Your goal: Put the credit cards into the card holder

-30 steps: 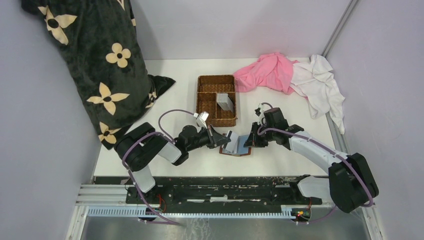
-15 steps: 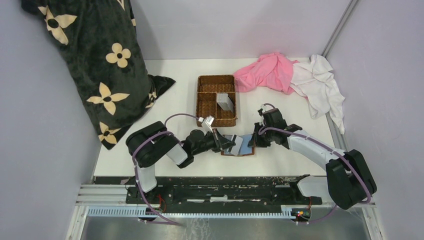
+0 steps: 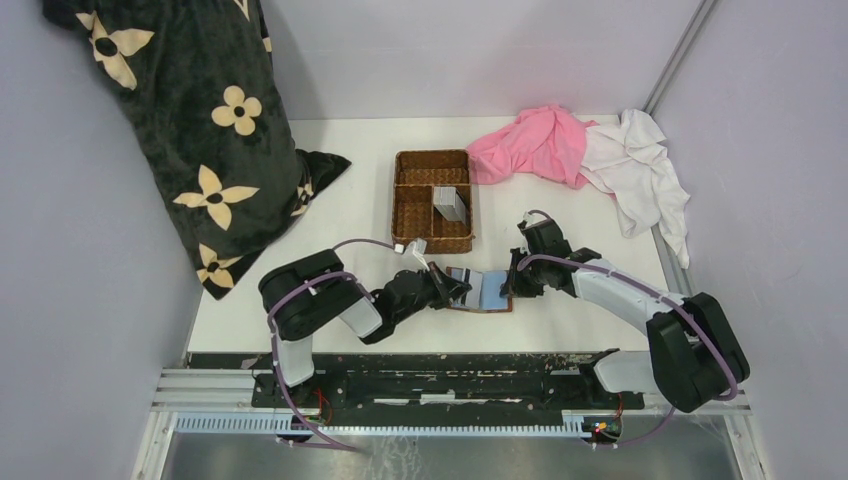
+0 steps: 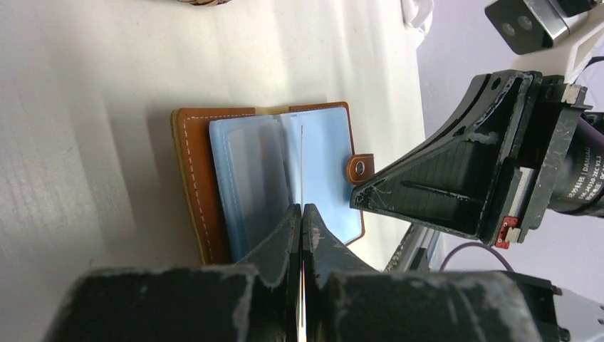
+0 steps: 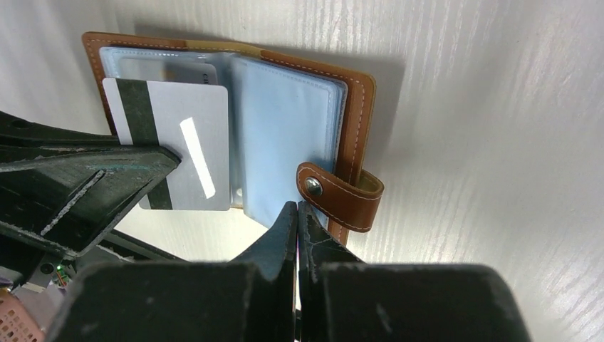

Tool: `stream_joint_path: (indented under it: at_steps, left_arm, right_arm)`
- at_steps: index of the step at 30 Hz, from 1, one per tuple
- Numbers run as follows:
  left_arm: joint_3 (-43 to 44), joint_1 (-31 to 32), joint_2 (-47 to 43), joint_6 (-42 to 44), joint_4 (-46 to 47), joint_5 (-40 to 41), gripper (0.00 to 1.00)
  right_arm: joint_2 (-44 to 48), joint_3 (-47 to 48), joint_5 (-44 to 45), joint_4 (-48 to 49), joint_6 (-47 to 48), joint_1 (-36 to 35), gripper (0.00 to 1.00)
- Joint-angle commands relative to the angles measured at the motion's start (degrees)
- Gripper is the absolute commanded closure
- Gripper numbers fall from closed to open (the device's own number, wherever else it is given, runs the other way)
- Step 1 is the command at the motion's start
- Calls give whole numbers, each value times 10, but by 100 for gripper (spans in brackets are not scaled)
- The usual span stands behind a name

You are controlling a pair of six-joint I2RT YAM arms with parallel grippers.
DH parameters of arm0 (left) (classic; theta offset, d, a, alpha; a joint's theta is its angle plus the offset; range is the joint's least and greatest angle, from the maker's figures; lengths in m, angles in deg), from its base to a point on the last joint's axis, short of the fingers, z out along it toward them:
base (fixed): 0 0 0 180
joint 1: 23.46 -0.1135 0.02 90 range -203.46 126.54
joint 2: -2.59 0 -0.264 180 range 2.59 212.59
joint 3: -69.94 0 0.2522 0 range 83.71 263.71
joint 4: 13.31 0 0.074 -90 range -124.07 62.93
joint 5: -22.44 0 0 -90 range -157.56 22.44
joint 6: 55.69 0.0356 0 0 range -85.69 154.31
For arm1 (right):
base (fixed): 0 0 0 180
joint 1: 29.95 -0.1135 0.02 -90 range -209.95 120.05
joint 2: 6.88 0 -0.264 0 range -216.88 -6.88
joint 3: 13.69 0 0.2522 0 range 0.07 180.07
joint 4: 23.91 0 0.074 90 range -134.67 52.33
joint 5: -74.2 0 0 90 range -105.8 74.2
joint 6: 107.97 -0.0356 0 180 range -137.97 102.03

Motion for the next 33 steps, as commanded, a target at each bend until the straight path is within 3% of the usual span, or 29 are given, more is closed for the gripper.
stream_joint_path:
  at_steps: [1, 13, 20, 33]
  left_arm:
    - [25, 21, 2, -27, -16, 80, 97]
    - [25, 53, -12, -49, -70, 167, 97]
    - [44, 65, 0, -59, -80, 175, 97]
    - [2, 67, -44, -71, -68, 189, 97]
  right_arm:
    - [-7, -2, 14, 5, -4, 1, 99]
    - [-9, -9, 11, 11, -6, 1, 99]
    - [-10, -14, 11, 17, -5, 1, 99]
    - [-20, -21, 9, 27, -3, 4, 99]
